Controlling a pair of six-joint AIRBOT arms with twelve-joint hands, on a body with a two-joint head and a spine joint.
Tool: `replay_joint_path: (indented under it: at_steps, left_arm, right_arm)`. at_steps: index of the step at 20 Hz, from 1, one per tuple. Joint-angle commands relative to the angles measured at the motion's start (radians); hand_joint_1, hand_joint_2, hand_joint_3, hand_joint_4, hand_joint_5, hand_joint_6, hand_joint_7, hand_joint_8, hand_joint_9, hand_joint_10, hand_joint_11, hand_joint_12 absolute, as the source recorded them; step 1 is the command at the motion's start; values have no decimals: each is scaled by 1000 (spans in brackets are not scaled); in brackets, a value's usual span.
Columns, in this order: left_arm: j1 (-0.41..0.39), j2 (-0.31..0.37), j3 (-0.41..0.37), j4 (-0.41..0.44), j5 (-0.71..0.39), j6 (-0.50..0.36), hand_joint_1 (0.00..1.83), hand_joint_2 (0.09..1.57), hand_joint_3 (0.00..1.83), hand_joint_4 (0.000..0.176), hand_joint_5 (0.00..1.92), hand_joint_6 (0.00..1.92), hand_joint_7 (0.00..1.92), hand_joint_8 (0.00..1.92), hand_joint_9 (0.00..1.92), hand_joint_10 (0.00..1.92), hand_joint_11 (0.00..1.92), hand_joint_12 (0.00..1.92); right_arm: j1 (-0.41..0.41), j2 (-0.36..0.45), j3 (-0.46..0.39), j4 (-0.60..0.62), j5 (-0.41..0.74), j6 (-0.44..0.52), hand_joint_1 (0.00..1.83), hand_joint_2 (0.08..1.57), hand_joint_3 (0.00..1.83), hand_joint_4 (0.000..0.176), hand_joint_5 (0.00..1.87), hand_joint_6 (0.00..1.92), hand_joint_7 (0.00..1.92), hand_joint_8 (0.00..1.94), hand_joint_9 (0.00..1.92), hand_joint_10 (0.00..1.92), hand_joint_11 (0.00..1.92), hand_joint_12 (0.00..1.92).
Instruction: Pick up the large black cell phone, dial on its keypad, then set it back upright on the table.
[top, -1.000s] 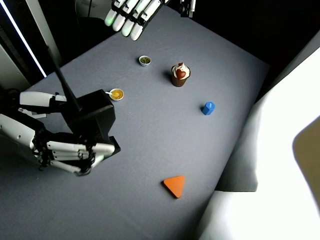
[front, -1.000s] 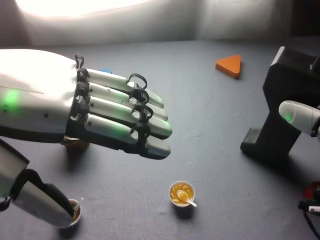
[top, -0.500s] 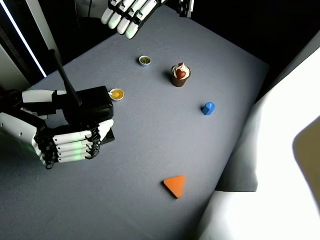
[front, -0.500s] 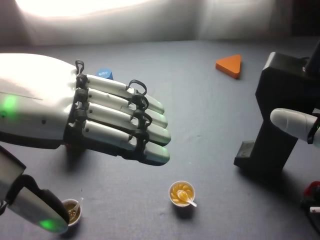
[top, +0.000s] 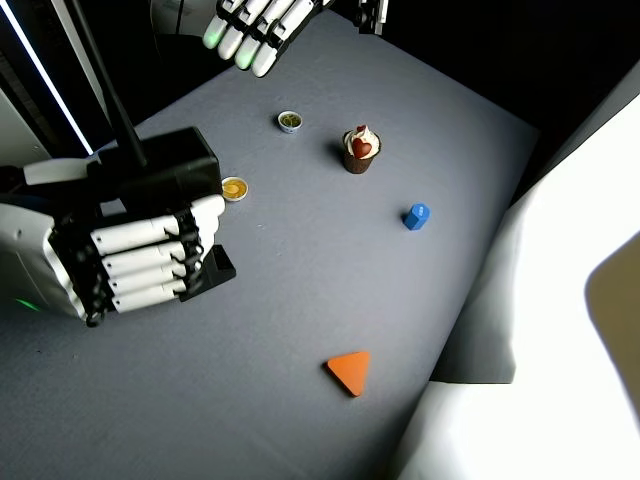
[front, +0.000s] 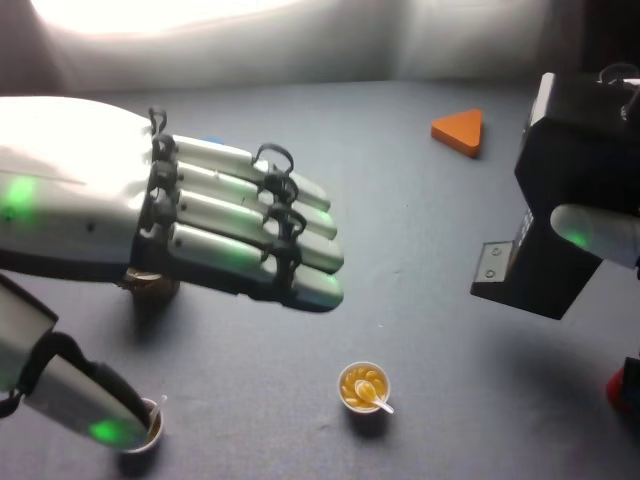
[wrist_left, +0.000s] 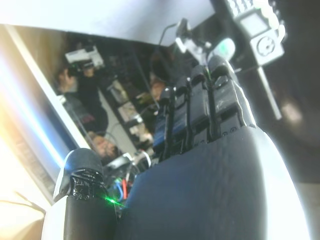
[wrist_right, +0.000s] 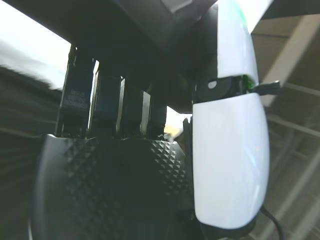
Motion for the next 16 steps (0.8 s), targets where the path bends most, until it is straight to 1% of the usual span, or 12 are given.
replay_joint_path:
  at_steps: [1, 3, 5, 6, 7, 9, 10, 11, 12, 13, 14, 16]
  left_arm:
    - [-24, 9, 1, -100, -19, 2, 96, 1187, 0, 0, 149, 1, 105, 1, 91, 4, 0, 233]
    - [-24, 8, 1, -106, -6, 2, 291, 1206, 1, 0, 169, 2, 129, 4, 131, 8, 0, 400]
    - [-24, 2, 0, -110, 14, 1, 485, 1239, 2, 0, 202, 3, 202, 8, 239, 18, 0, 635]
    - [-24, 1, 0, -110, 19, 1, 485, 1239, 2, 0, 202, 3, 202, 8, 239, 18, 0, 635]
    - [-24, -2, -1, -110, 29, 0, 610, 1258, 0, 25, 206, 0, 325, 10, 409, 31, 0, 1026]
    - [-24, -3, -5, -110, 50, -1, 766, 1257, 0, 37, 249, 2, 534, 22, 618, 94, 45, 1228]
    - [-24, -3, -8, -111, 60, -2, 792, 1300, 2, 41, 287, 2, 708, 21, 743, 243, 155, 1339]
    - [-24, -5, -9, -112, 66, -4, 850, 1328, 2, 43, 263, 1, 893, 40, 723, 728, 232, 1535]
    - [-24, -7, -10, -112, 70, -7, 1199, 1251, 10, 35, 243, 3, 763, 1113, 628, 1287, 259, 1788]
    - [-24, -7, -11, -112, 72, -7, 1274, 1243, 5, 33, 216, 3, 729, 1360, 620, 1636, 416, 1894]
    - [-24, -7, -13, -112, 74, -7, 1306, 1221, 0, 25, 215, 2, 761, 1371, 642, 1786, 520, 1916]
    - [-24, -7, -13, -112, 79, -6, 1338, 1182, 0, 14, 237, 6, 832, 1293, 678, 1833, 582, 1921]
  right_arm:
    - [14, 18, 1, -28, 179, 11, 1489, 1100, 0, 0, 1055, 595, 857, 1080, 906, 1167, 932, 1507]
    - [24, 26, -3, -36, 205, 3, 1484, 1123, 1, 0, 1047, 669, 789, 1204, 776, 1281, 916, 1476]
    - [43, 51, -23, -22, 222, 2, 1484, 1126, 0, 0, 1024, 689, 782, 1207, 793, 1281, 917, 1497]
    - [46, 57, -29, -16, 223, 2, 1484, 1126, 0, 0, 1024, 689, 782, 1207, 793, 1281, 917, 1497]
    - [54, 69, -42, -10, 223, 2, 1484, 1125, 0, 0, 1032, 684, 788, 1208, 780, 1283, 918, 1490]
    - [67, 79, -59, -10, 223, 2, 1480, 1155, 0, 0, 974, 790, 710, 1317, 699, 1387, 889, 1506]
    - [72, 80, -65, -10, 223, -2, 1482, 1147, 0, 0, 988, 758, 720, 1291, 727, 1366, 907, 1486]
    - [77, 81, -71, -9, 223, -5, 1482, 1144, 0, 0, 984, 761, 728, 1280, 742, 1355, 915, 1484]
    - [82, 81, -81, -7, 221, -5, 1482, 1144, 0, 0, 985, 756, 728, 1277, 742, 1363, 913, 1484]
    - [84, 81, -87, -5, 218, -5, 1476, 1193, 2, 0, 864, 924, 620, 1376, 657, 1460, 777, 1581]
    - [87, 81, -101, 3, 214, -8, 1483, 1152, 0, 0, 968, 770, 709, 1295, 755, 1350, 890, 1502]
    - [88, 81, -124, 12, 207, -19, 1486, 1126, 0, 0, 1010, 735, 772, 1230, 779, 1287, 941, 1432]
